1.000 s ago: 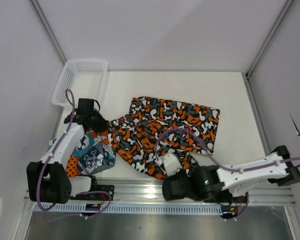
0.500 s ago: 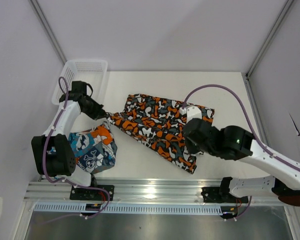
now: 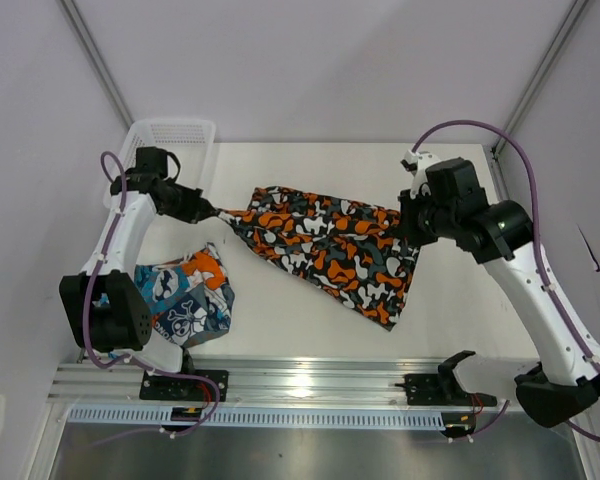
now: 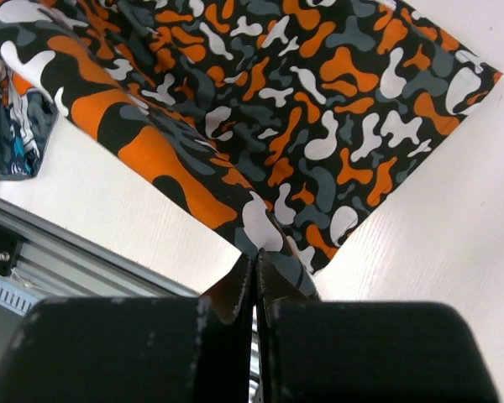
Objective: Fold and stack the shorts
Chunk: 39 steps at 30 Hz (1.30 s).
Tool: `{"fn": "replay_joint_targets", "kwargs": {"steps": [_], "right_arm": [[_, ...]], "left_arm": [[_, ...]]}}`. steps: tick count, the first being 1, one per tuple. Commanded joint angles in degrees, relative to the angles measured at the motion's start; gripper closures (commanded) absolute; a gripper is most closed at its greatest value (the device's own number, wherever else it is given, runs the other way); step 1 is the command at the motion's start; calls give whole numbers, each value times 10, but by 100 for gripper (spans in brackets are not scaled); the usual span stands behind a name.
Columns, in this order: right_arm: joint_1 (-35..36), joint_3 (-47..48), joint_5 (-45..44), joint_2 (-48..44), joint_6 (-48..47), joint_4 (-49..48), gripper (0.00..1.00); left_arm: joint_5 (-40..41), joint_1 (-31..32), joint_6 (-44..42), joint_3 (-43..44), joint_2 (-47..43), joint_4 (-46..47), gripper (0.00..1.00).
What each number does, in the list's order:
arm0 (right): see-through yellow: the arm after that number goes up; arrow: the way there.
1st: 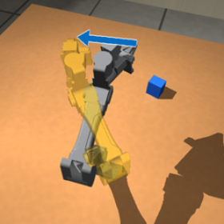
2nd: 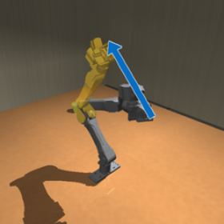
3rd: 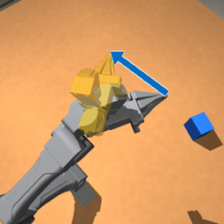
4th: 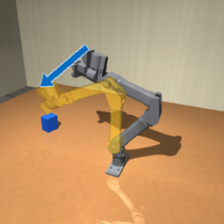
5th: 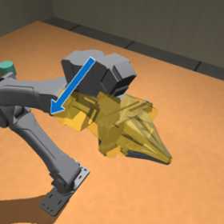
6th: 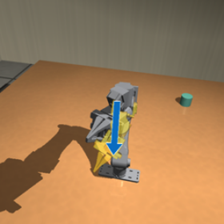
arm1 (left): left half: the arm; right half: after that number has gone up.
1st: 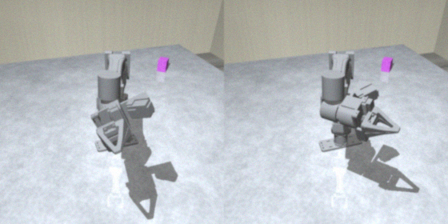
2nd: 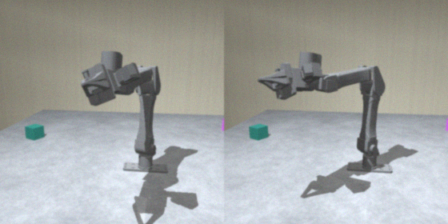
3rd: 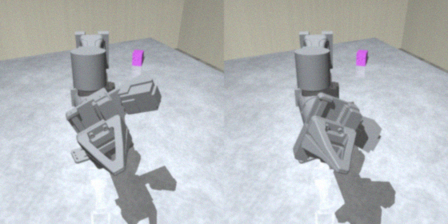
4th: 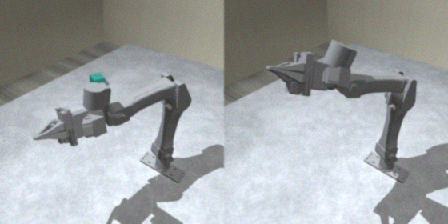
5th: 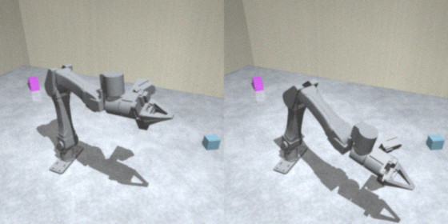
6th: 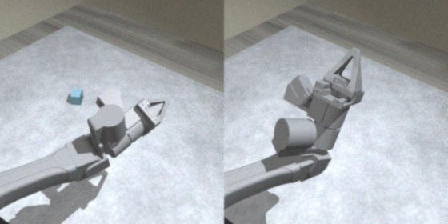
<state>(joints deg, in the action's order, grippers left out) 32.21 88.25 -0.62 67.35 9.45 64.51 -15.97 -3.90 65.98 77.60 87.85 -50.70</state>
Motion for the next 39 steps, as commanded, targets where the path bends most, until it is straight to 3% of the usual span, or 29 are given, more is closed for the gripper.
{"fn": "replay_joint_targets", "kwargs": {"steps": [1, 15, 25, 39], "right_arm": [[-56, 39, 95, 26, -50, -27, 100], [-184, 106, 200, 101, -51, -54, 100], [-294, 98, 254, 182, -22, -99, 100], [-347, 38, 231, 264, 59, -231, 100]], "left_arm": [[-18, -8, 53, 46, 6, -8, 100], [-80, -8, 158, 34, 6, 71, 100], [-86, -8, 200, 115, 108, 56, 100], [-76, 6, 228, 214, 245, 64, 100]]}}
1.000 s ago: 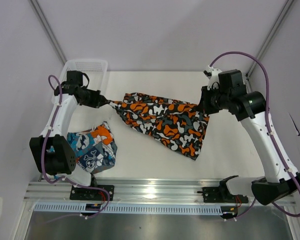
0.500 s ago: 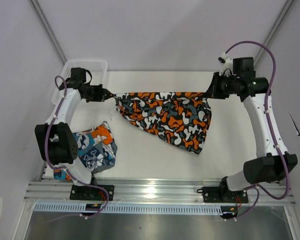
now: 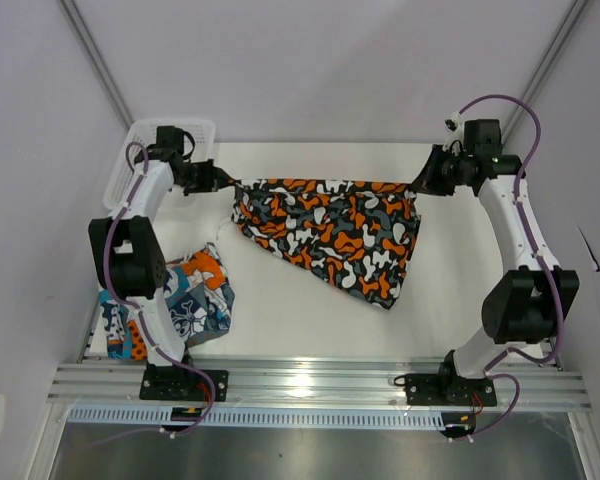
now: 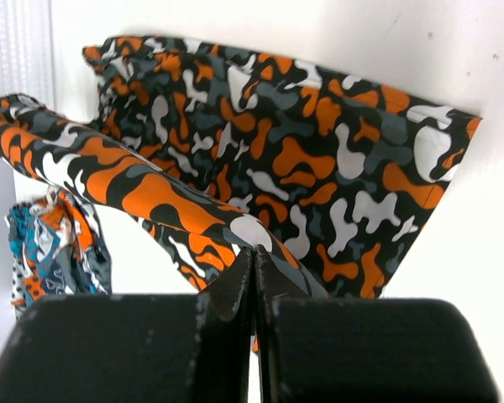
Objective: Fold and stack the shorts
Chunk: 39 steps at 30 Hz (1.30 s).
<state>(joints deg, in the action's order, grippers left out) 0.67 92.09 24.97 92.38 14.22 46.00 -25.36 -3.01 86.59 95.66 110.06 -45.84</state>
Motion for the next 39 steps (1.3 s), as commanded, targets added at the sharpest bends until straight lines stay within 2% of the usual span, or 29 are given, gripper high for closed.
{"fn": "replay_joint_targets", "kwargs": {"steps": [1, 7, 12, 15, 17, 18, 19, 20, 22, 23, 25, 27, 33, 36, 39], "right_arm": [[-35, -1, -21, 25, 12, -49, 100], [-61, -1, -19, 65, 23, -84, 100], [-70, 15, -11, 137, 28, -113, 100], [-72, 19, -9, 183, 33, -132, 100], [-72, 18, -8, 205, 36, -149, 100], [-73, 24, -10, 228, 40, -158, 100], [-73, 28, -8, 241, 41, -161, 97], [-73, 36, -10, 252, 46, -164, 87], [-73, 65, -18, 284, 48, -159, 76], [-73, 74, -23, 291, 50, -158, 59], [-77, 91, -39, 296, 55, -153, 54], [-80, 94, -50, 290, 62, -152, 42], [-80, 45, -87, 222, 58, -155, 29], [-80, -3, -97, 170, 55, -166, 15], [-80, -51, -80, 127, 49, -179, 15]], "left_arm": [[17, 0, 24, 38, 30, 19, 100], [-2, 19, 45, 82, 90, 47, 100], [3, 24, 66, 96, 117, 77, 100], [-3, 24, 72, 95, 134, 103, 93], [-2, 23, 68, 92, 142, 123, 80], [-1, 24, 65, 83, 147, 133, 61], [1, 41, 64, 78, 148, 147, 46], [1, 41, 64, 73, 149, 174, 28], [-4, 42, 67, 60, 154, 189, 1], [-8, 42, 62, 64, 158, 192, 1], [-24, 41, 40, 92, 173, 181, 1], [-26, 40, 25, 114, 175, 161, 1], [-16, 38, -32, 122, 135, 146, 1], [-10, 35, -78, 120, 108, 134, 1], [0, 36, -141, 119, 81, 121, 1]]}}
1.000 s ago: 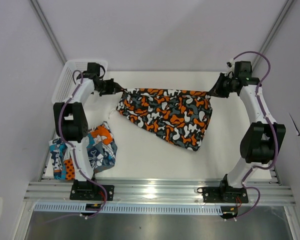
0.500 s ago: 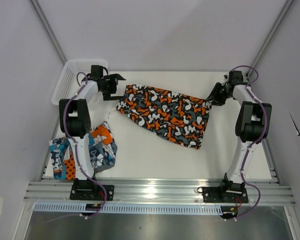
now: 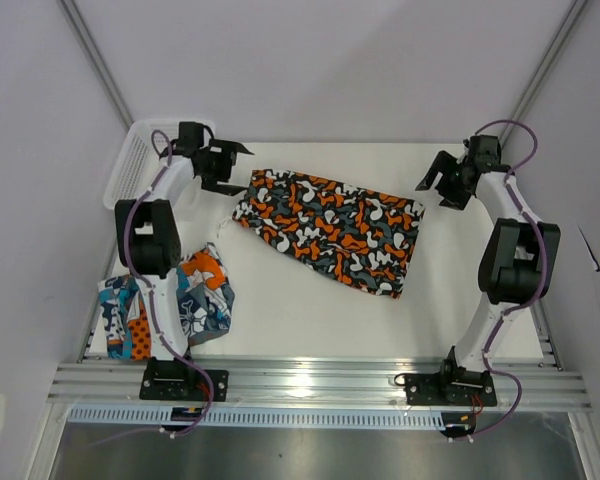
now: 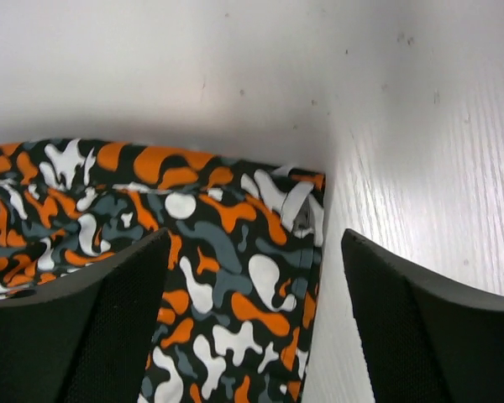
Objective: Fold and stack the shorts
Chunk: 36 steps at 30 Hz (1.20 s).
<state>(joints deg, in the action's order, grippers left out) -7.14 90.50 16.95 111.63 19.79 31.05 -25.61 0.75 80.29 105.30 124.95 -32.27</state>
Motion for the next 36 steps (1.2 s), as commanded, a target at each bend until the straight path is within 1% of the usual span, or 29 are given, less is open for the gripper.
{"fn": "replay_joint_targets", "kwargs": {"steps": [1, 2, 4, 5, 6, 7, 9, 10, 11, 12, 14, 15, 16, 18, 19, 21, 22, 25, 27, 28, 29, 31, 32, 34, 35, 36], "right_arm": [[0, -48, 10, -75, -10, -37, 19], [2, -60, 39, -83, -8, -53, 23], [6, -89, 85, -95, -4, -77, 28], [18, -93, 115, -94, 2, -89, 34], [26, -95, 125, -90, 3, -93, 38], [37, -93, 132, -86, 4, -96, 54], [67, -91, 150, -78, 15, -109, 65], [70, -95, 161, -70, 23, -118, 75], [90, -99, 192, -65, 33, -149, 79], [108, -104, 206, -62, 64, -169, 83], [129, -107, 236, -42, 92, -224, 93], [140, -103, 246, -34, 115, -241, 94], [161, -96, 252, -26, 127, -253, 97], [179, -72, 274, 4, 153, -300, 98], [196, -64, 280, 15, 182, -323, 99], [210, -41, 281, 51, 221, -365, 100], [224, -34, 282, 62, 232, -388, 100], [245, -19, 270, 106, 271, -427, 100], [252, -13, 261, 139, 291, -445, 100], [254, -10, 251, 149, 307, -457, 100], [259, -8, 245, 160, 317, -462, 100], [260, -2, 225, 190, 336, -471, 100], [260, -2, 219, 198, 354, -473, 100], [261, -1, 201, 219, 370, -471, 100], [263, -1, 199, 223, 373, -468, 100], [266, 2, 193, 225, 370, -461, 100]], "left_arm": [[6, -1, -112, 18, -75, -21, 1], [6, -1, -129, 12, -82, -18, 1], [5, 2, -164, -30, -107, 3, 1], [-4, 2, -173, -61, -115, 19, 1], [-9, 4, -179, -75, -130, 33, 1], [-10, 5, -190, -100, -136, 56, 2], [-14, 8, -208, -130, -147, 71, 5], [-14, 10, -230, -144, -152, 77, 6], [-13, 13, -241, -148, -153, 76, 7], [-13, 17, -251, -151, -154, 76, 7], [-17, 21, -275, -175, -166, 109, 9], [-36, 25, -278, -180, -168, 126, 11], [-51, 27, -283, -195, -172, 175, 13], [-79, 35, -285, -208, -172, 214, 17], [-94, 38, -289, -211, -170, 243, 18], [-100, 50, -300, -209, -161, 262, 23], [-99, 56, -303, -207, -156, 267, 24], [-92, 65, -307, -207, -140, 299, 29], [-81, 68, -305, -201, -127, 309, 35], [-76, 68, -303, -201, -120, 319, 40], [-75, 68, -297, -198, -112, 332, 48], [-71, 69, -277, -191, -82, 364, 57], [-63, 69, -271, -187, -71, 370, 64], [-49, 69, -258, -166, -32, 376, 70], [-41, 70, -255, -161, -19, 377, 76], [-37, 70, -248, -155, 5, 374, 78]]}}
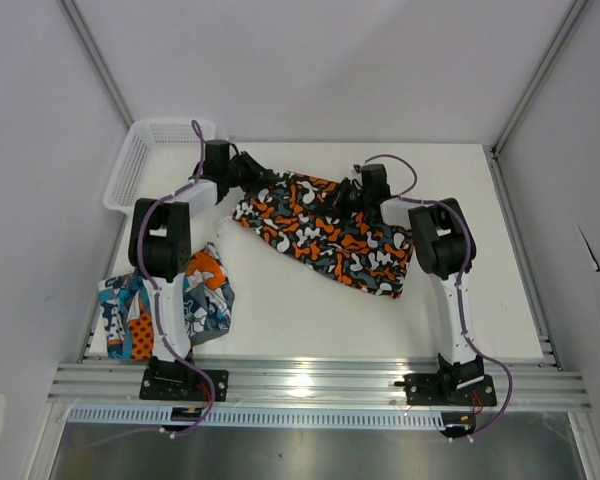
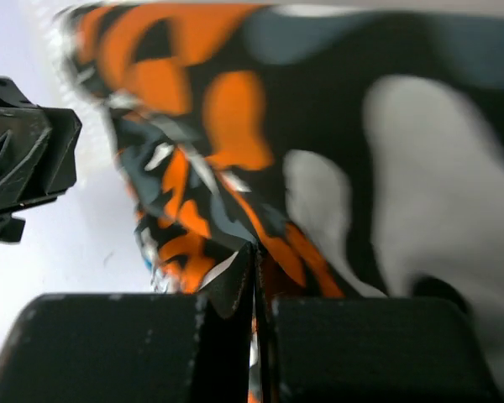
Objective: Fold and stack the shorts
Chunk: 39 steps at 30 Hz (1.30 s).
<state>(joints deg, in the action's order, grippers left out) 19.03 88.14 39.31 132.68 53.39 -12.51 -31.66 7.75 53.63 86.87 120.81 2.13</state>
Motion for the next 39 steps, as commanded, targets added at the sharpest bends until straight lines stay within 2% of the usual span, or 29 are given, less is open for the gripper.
{"fn": "replay_joint_targets", "kwargs": {"steps": [1, 4, 6, 7, 8, 11, 12, 15, 18, 19, 21, 22, 23, 28, 32, 36, 37, 38, 39], "right_arm": [[6, 29, -54, 12, 30, 1, 100], [18, 41, -94, 2, 4, 69, 100], [29, 77, -117, 2, -21, 120, 100], [32, 86, -136, 3, -27, 171, 100], [35, 99, -142, 4, -30, 182, 99], [44, 147, -155, 37, -59, 263, 98], [46, 192, -156, 49, -71, 316, 98], [51, 210, -149, 59, -104, 354, 98], [51, 173, -154, 27, -117, 336, 100], [50, 163, -150, 22, -123, 344, 100], [51, 161, -142, 20, -147, 369, 100], [51, 159, -134, 16, -156, 376, 100], [52, 158, -132, 14, -174, 385, 100], [59, 119, -144, -31, -219, 423, 100], [58, 27, -157, -94, -245, 419, 100], [59, -27, -161, -146, -260, 413, 100], [60, -31, -165, -155, -261, 412, 100], [61, -40, -172, -174, -262, 406, 100], [61, -45, -178, -182, -261, 400, 100]], "left_arm": [[31, 1, 22, 43, 55, 24, 79], [78, 7, 20, 61, 87, -11, 80], [118, 14, 0, 114, 112, -104, 82], [124, 16, -3, 131, 141, -132, 82], [125, 17, -4, 162, 153, -150, 85], [109, 11, 16, 171, 185, -157, 85], [106, 10, 20, 175, 191, -156, 85], [93, 10, 15, 184, 196, -156, 88], [101, 13, 4, 135, 136, -109, 88], [108, 13, 1, 70, 115, -78, 87], [147, 17, -14, 30, 51, -62, 87], [163, 19, -17, -32, 33, -58, 87], [182, 22, -16, -49, 17, -53, 87], [201, 28, -12, -207, -78, -2, 87], [217, 44, -21, -297, -168, 64, 85], [229, 54, -43, -339, -239, 69, 73], [220, 53, -50, -341, -248, 67, 66], [204, 53, -55, -343, -266, 67, 62], [173, 54, -66, -342, -275, 62, 53]]}}
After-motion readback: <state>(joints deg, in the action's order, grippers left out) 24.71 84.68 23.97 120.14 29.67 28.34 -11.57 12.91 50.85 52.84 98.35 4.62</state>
